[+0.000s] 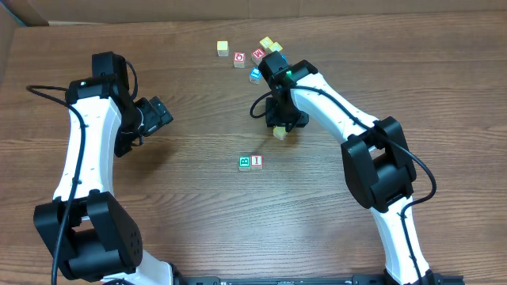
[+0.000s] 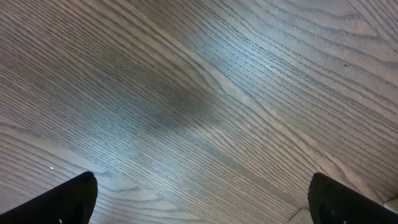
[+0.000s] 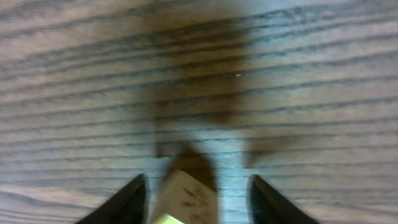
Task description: Flip 4 blocks
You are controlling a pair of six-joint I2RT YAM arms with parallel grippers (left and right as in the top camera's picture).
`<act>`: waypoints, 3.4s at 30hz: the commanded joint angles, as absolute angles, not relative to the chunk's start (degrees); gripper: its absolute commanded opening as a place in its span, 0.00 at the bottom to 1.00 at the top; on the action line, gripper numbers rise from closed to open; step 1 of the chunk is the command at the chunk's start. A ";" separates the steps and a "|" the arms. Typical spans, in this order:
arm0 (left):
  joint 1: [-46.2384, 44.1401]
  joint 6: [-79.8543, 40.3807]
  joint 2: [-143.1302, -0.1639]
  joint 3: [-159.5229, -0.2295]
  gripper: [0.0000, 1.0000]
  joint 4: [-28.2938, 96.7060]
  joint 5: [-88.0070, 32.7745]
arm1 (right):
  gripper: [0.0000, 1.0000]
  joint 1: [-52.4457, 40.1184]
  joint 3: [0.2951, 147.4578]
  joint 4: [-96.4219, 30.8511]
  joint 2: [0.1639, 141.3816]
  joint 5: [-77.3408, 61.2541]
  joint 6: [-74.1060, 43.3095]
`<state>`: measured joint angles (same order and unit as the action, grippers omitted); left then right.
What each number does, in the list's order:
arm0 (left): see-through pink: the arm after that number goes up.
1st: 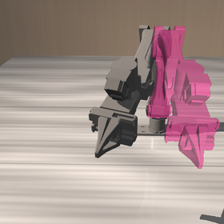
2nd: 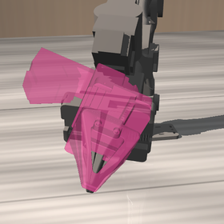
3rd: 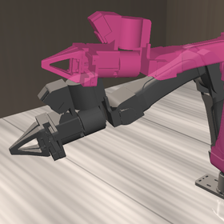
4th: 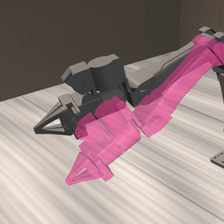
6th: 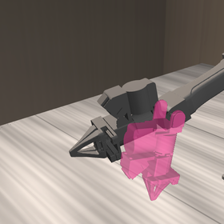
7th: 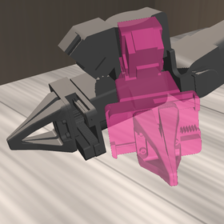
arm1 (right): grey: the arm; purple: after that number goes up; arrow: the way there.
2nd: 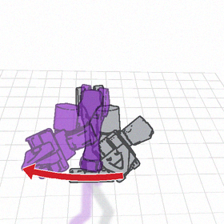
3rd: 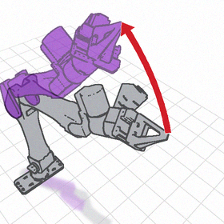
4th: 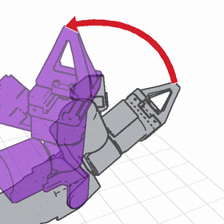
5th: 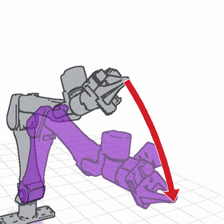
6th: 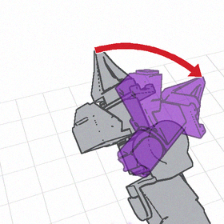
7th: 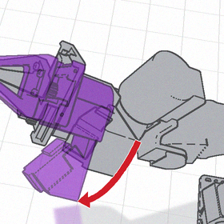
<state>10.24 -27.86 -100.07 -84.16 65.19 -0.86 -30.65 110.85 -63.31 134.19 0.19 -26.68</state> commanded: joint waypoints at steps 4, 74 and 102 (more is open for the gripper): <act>10.48 -26.98 -99.09 -85.32 1.00 65.32 -0.67 | 0.30 -31.48 110.59 -62.76 131.74 -1.28 -26.85; 10.48 -26.98 -99.09 -85.32 1.00 65.32 -0.67 | 0.22 -39.27 95.64 -70.11 117.71 -0.91 -40.56; 10.41 -26.98 -99.09 -85.32 1.00 65.32 -0.69 | 0.33 -39.27 87.31 -59.20 117.78 -1.17 -40.34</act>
